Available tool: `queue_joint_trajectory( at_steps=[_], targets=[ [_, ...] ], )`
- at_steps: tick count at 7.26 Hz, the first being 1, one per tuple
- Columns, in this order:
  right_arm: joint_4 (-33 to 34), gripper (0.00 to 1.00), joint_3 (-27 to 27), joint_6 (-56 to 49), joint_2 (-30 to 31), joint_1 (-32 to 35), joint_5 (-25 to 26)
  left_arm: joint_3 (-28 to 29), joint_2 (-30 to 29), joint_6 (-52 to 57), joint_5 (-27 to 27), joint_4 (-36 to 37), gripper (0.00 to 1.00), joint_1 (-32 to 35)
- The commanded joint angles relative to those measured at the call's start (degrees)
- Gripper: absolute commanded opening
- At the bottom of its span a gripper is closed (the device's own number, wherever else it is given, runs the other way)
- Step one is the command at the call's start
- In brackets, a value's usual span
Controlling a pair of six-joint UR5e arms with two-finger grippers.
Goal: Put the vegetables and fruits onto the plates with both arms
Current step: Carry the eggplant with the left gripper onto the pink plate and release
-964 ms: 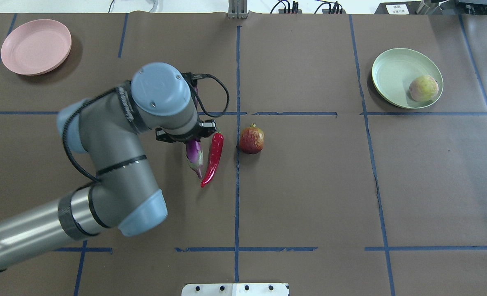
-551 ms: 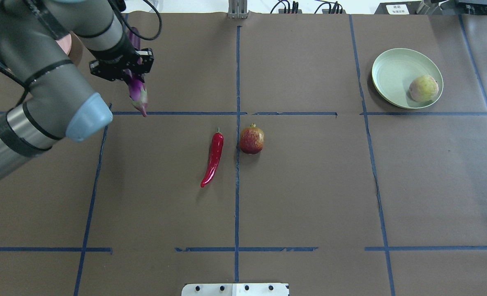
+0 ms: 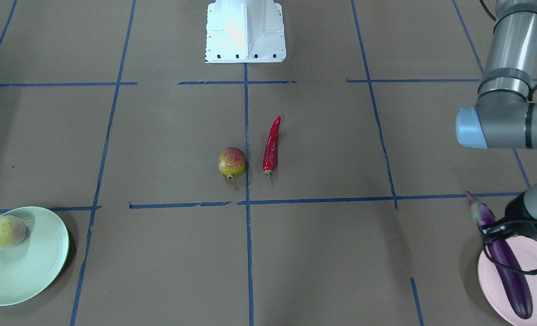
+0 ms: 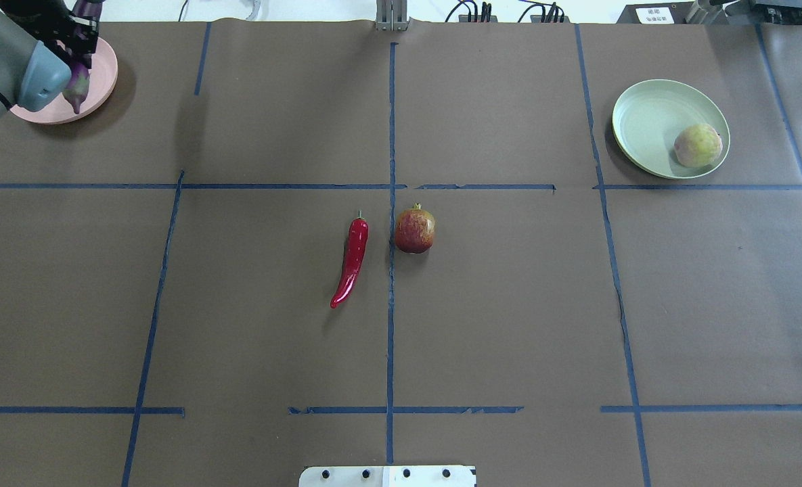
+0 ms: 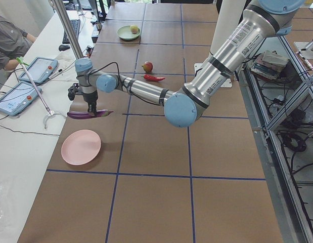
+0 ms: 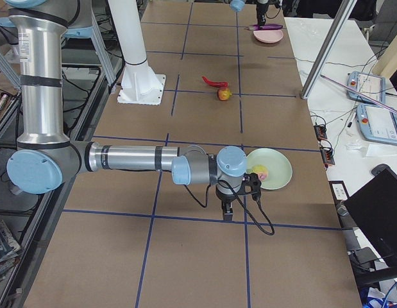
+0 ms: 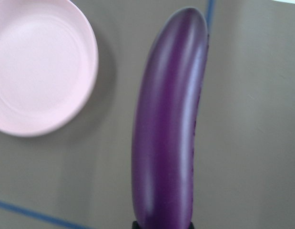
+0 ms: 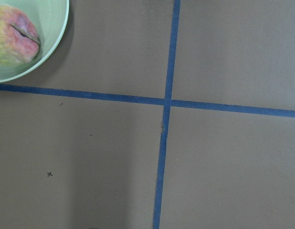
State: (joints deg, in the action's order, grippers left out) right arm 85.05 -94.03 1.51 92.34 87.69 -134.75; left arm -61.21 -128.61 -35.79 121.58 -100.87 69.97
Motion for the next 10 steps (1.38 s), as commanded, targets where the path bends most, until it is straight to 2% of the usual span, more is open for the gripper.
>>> queue_joint_trajectory(
  at_steps=[1, 3, 4, 5, 6, 7, 8, 9, 10],
  targets=[
    [-0.06, 1.00, -0.54, 0.33, 0.04, -0.07, -0.16, 13.44, -0.15, 4.76, -0.03, -11.68, 0.05, 2.19],
    [-0.06, 1.00, -0.54, 0.68, -0.22, -0.33, -0.16, 25.72, -1.28, 5.03, -1.77, -24.05, 0.08, 1.93],
    [-0.06, 1.00, -0.63, 0.69, -0.49, -1.29, -0.25, 27.61, -2.16, 5.11, -2.75, -24.72, 0.23, 1.23],
    [-0.06, 1.00, -0.89, 0.69, -1.10, -2.78, -0.08, 27.63, -2.17, 7.20, -2.76, -24.73, 0.99, 1.05],
    [-0.14, 1.00, -0.72, 0.08, -1.28, -3.31, 0.10, 27.29, -2.17, 8.27, -2.49, -24.64, 1.00, 1.22],
    [-3.02, 0.97, -0.98, -0.19, -4.24, -5.06, 0.27, 26.50, -2.25, 8.37, -1.36, -24.55, 1.00, 1.84],
    [-5.13, 0.99, -1.24, 1.72, -5.49, -7.51, -0.07, 25.97, -2.08, 8.37, 3.61, -24.55, 1.00, 3.67],
    [-5.24, 1.00, -1.33, 8.18, -8.46, -11.54, 0.36, 24.22, -1.38, 9.67, 8.71, -24.38, 1.00, 5.86],
    [-3.59, 1.00, -0.99, 13.38, -14.40, -14.97, 0.10, 21.51, 0.71, 12.99, 10.67, -24.38, 1.00, 7.10]
  ],
)
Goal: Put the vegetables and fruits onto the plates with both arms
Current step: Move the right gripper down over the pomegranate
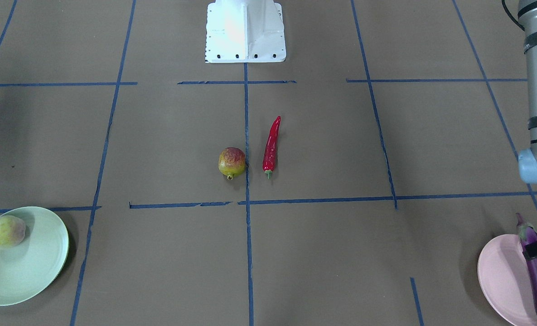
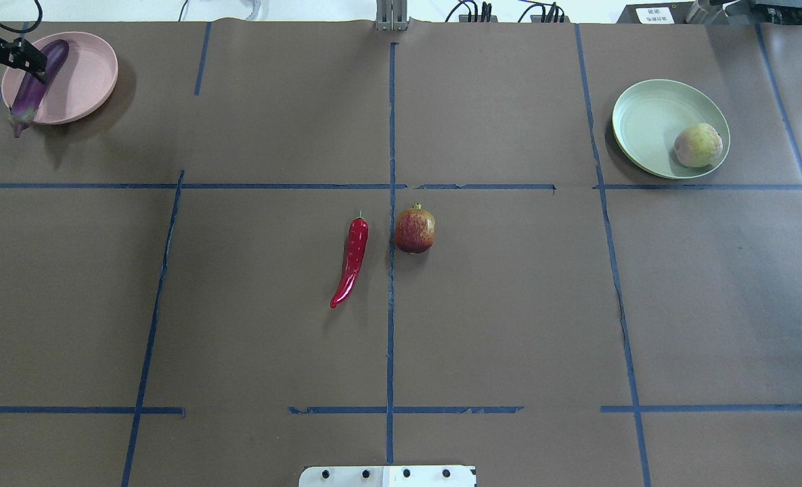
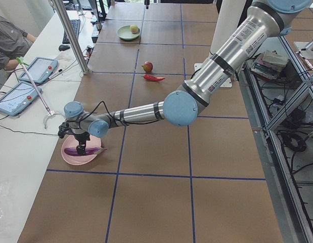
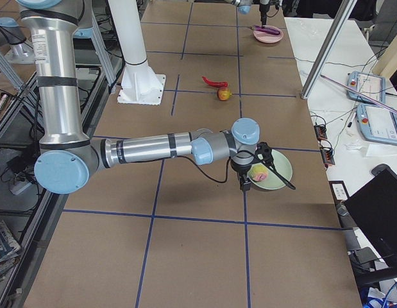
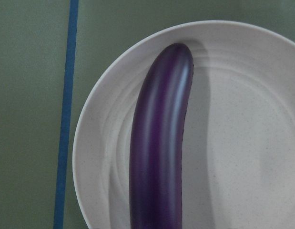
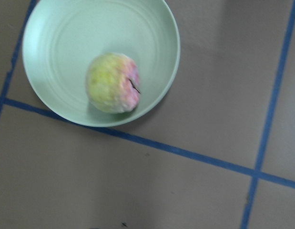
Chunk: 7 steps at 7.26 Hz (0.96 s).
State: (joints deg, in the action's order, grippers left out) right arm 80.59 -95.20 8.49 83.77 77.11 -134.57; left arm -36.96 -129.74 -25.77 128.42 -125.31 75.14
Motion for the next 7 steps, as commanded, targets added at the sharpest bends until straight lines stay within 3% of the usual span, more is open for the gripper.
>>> queue_joint_trajectory(
  at_steps=[1, 2, 4, 7],
  targets=[
    [5.06, 1.00, 0.19, 11.41, -11.55, -8.34, -0.07, -4.94, 3.43, 3.88, 3.94, 0.15, 1.00, 2.02],
    [10.24, 1.00, -0.94, 18.77, -17.18, -11.60, 2.01, -6.36, 3.62, 3.80, 4.11, 0.24, 1.00, 2.02],
    [10.81, 1.00, -2.71, 31.34, -22.39, -22.13, 9.39, -7.25, 3.71, 3.80, 4.20, 0.24, 1.00, 2.02],
    [11.34, 1.00, 1.13, 48.42, -33.46, -35.51, 20.55, -11.28, 6.51, 3.71, 4.12, 0.24, 1.00, 1.85]
  ],
)
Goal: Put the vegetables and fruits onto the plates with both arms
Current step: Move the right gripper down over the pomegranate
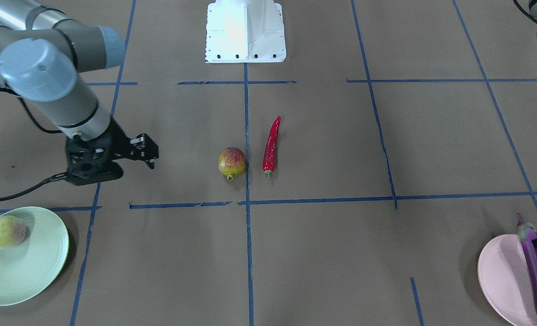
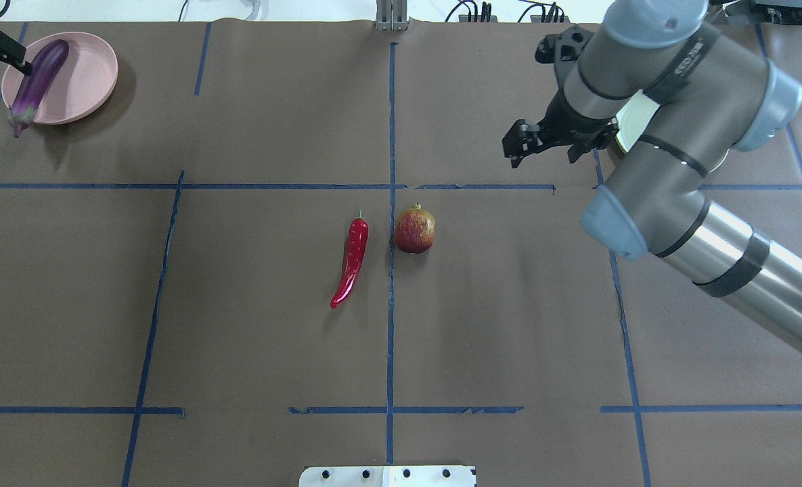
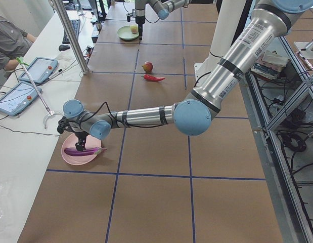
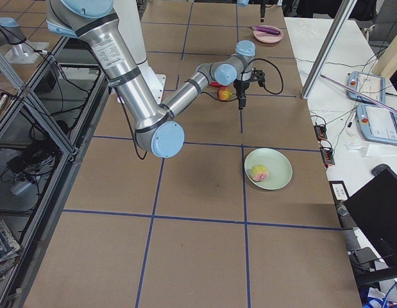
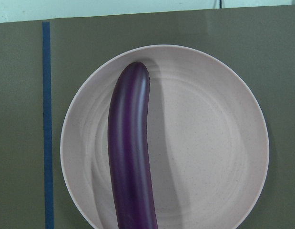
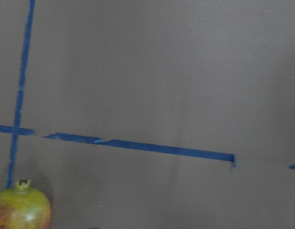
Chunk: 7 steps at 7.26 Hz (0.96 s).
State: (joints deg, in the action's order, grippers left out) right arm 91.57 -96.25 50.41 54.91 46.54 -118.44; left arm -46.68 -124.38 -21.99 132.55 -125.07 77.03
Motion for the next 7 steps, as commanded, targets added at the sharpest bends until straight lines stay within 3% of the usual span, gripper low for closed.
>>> queue_joint_trajectory(
  at_steps=[1, 3, 7],
  targets=[
    [0.36, 1.00, 6.21, 9.50, -8.46, -8.10, 7.93, -1.57, 1.25, -0.07, -0.01, 0.00, 1.00, -0.04],
    [0.53, 1.00, 12.99, 10.85, -13.58, -11.54, 12.43, -1.66, 1.16, -0.33, -0.09, -0.09, 1.00, -0.13],
    [0.54, 1.00, 17.41, 11.29, -16.41, -14.89, 15.34, -2.01, 1.42, -0.42, -0.09, -0.18, 1.00, -0.30]
  ],
)
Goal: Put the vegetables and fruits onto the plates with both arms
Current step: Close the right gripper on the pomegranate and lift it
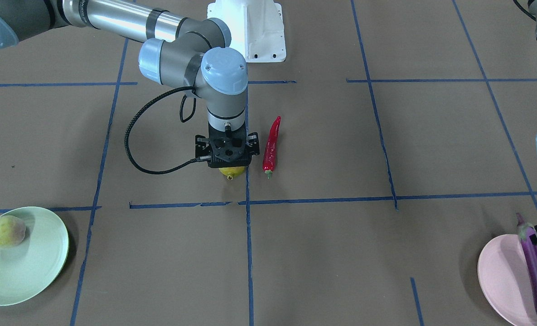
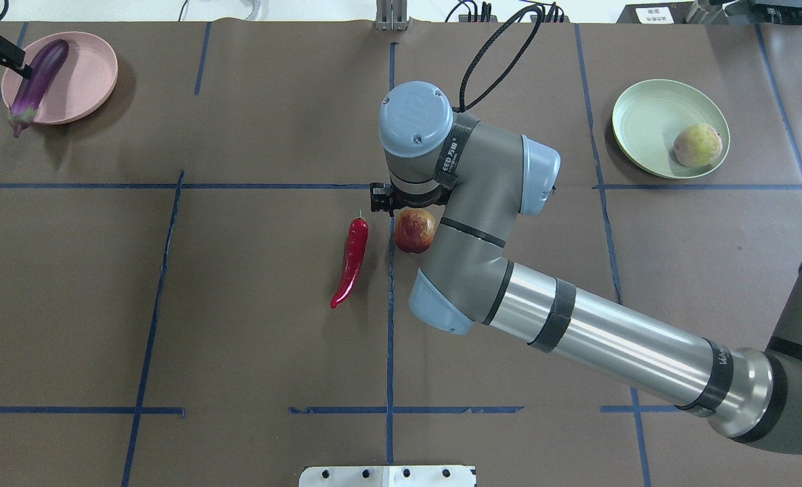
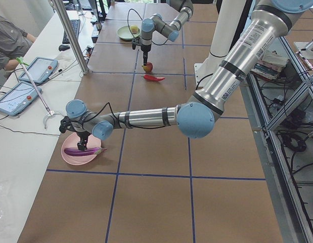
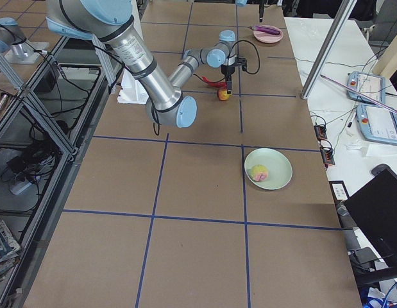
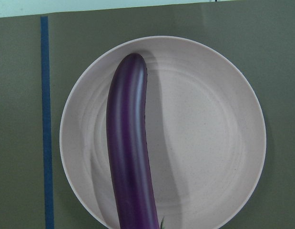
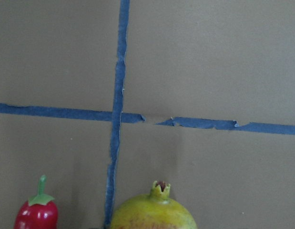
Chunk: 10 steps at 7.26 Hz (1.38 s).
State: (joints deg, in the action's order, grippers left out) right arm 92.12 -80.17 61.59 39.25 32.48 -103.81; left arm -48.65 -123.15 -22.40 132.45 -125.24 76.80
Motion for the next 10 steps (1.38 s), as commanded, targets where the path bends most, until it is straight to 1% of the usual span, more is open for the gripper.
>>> queue_joint_trajectory(
  at_steps=[1, 4, 5, 6, 7, 8, 9, 10],
  targets=[
    [-0.09, 1.00, 2.03, 0.11, -0.75, -1.10, 0.80, -0.13, 0.36, -0.01, 0.00, -0.09, 1.00, -0.08],
    [-0.36, 0.99, 4.58, -0.15, -0.75, -2.24, 0.97, -0.13, 0.36, -0.01, 0.00, -0.09, 1.00, -0.16],
    [-0.27, 0.88, 4.59, -0.76, -0.75, -2.24, 0.97, -0.13, 0.54, -0.01, 0.00, -0.09, 1.00, -0.16],
    [-0.27, 0.52, 4.50, -2.94, -1.19, -1.37, 0.02, -0.13, 0.80, -0.01, 0.08, -0.09, 1.00, -0.16],
    [-0.01, 0.20, 4.15, -3.31, -1.89, -0.41, -0.51, -0.57, 0.89, -0.01, 0.17, -0.09, 1.00, -0.16],
    [-0.01, 0.18, 3.97, -4.01, -1.81, 3.08, -3.65, -2.14, 2.37, -0.18, 0.17, -0.09, 1.00, -0.25],
    [0.08, 0.16, 4.06, -9.07, -1.20, 8.43, -9.25, -2.68, 2.91, -0.18, 0.26, -0.09, 1.00, -0.34],
    [0.08, 0.16, 4.32, -13.99, 0.03, 12.74, -11.14, -3.20, 2.91, -0.18, 0.26, -0.01, 1.00, -0.43]
  ],
)
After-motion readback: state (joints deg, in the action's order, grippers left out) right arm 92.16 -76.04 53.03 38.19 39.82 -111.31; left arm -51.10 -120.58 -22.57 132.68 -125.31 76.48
